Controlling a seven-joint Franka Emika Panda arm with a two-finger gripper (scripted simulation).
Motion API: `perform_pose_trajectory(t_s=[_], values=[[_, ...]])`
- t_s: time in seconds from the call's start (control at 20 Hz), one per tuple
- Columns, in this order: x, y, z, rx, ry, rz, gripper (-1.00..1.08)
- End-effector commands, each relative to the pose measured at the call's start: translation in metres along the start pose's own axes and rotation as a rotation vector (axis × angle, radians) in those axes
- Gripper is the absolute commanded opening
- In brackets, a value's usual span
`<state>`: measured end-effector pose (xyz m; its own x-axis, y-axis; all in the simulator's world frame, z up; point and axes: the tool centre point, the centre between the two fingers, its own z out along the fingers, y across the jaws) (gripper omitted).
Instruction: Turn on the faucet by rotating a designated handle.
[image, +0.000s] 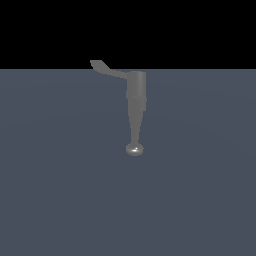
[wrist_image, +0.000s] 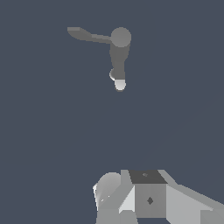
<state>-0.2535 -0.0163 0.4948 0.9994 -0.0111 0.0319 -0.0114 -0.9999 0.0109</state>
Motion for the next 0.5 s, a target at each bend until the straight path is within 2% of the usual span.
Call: perform_pose_trajectory(t_s=[0.0,0.45], values=[[0.000,0.000,0.000,0.000,0.000,0.000,-1.00],[0.006,-0.011,-0.014,0.024,0.042,-0.050,-1.00]])
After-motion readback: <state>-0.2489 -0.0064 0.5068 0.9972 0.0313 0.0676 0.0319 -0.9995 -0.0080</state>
